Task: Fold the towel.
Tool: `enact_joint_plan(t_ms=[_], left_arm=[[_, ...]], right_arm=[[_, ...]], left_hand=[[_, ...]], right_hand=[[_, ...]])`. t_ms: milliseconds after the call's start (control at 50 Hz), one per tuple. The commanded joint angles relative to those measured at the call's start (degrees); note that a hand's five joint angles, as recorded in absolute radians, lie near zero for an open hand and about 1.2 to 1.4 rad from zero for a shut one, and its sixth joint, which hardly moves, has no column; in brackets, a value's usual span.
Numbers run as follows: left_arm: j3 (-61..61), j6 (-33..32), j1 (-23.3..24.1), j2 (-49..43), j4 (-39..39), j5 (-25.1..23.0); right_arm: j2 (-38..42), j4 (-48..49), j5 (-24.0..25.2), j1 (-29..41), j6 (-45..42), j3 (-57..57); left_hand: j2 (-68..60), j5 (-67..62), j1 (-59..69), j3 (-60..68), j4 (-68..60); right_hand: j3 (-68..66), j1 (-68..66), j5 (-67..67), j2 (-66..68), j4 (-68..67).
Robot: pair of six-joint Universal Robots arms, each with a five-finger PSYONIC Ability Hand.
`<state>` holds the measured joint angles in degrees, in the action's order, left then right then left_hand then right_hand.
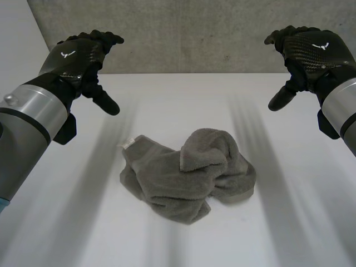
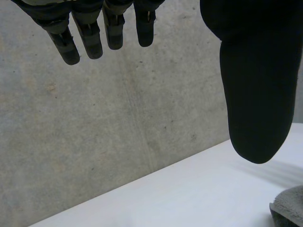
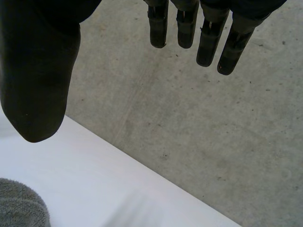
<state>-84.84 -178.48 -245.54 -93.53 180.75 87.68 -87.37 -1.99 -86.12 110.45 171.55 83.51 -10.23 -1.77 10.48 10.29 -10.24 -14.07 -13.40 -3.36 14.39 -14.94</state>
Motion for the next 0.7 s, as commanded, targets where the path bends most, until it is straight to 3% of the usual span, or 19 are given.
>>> enact_joint_plan(t_ms=[20,200,320,460,540,700], left_arm=[[-1.12,-0.21,0.14,0.45,-0.13,1.27],[-11.20,-0.65,2.34,2.38,-0.31,0.65],[-20.08,-0.65,4.09,1.51,-0.04,-0.40],[-23.18,-0.65,8.67,-5.00,2.42,-1.28],[-22.48,-0.73,12.00,-10.52,5.48,-1.10],[-20.19,-0.73,12.89,-15.80,11.99,2.23]], right_arm=[[-0.26,-0.21,1.13,0.02,-3.31,0.68],[-0.35,-5.38,6.22,-0.59,-18.08,8.14],[0.09,-7.06,11.15,-0.68,-18.71,14.22],[2.63,-0.84,16.95,-3.14,-18.36,22.29],[5.37,2.69,17.13,-2.70,-18.27,24.33],[13.01,7.18,16.95,-2.87,-18.27,25.47]], left_hand=[[-0.83,0.72,0.58,0.76,-0.82],[-4.35,-2.81,4.10,4.29,-4.34],[-5.37,-3.82,5.11,5.30,-5.36],[-8.90,-7.36,8.65,8.84,-8.89],[-8.90,-7.36,8.65,8.84,-8.89],[-8.90,-7.36,8.65,8.84,-8.89]], right_hand=[[4.07,3.40,3.36,-4.39,4.94],[4.07,3.40,3.36,-4.39,4.94],[4.07,3.40,3.36,-4.39,4.94],[-5.57,-6.24,-6.28,5.25,-4.70],[-9.97,-10.64,-10.69,9.65,-9.10],[-11.99,-12.66,-12.70,11.67,-11.12]])
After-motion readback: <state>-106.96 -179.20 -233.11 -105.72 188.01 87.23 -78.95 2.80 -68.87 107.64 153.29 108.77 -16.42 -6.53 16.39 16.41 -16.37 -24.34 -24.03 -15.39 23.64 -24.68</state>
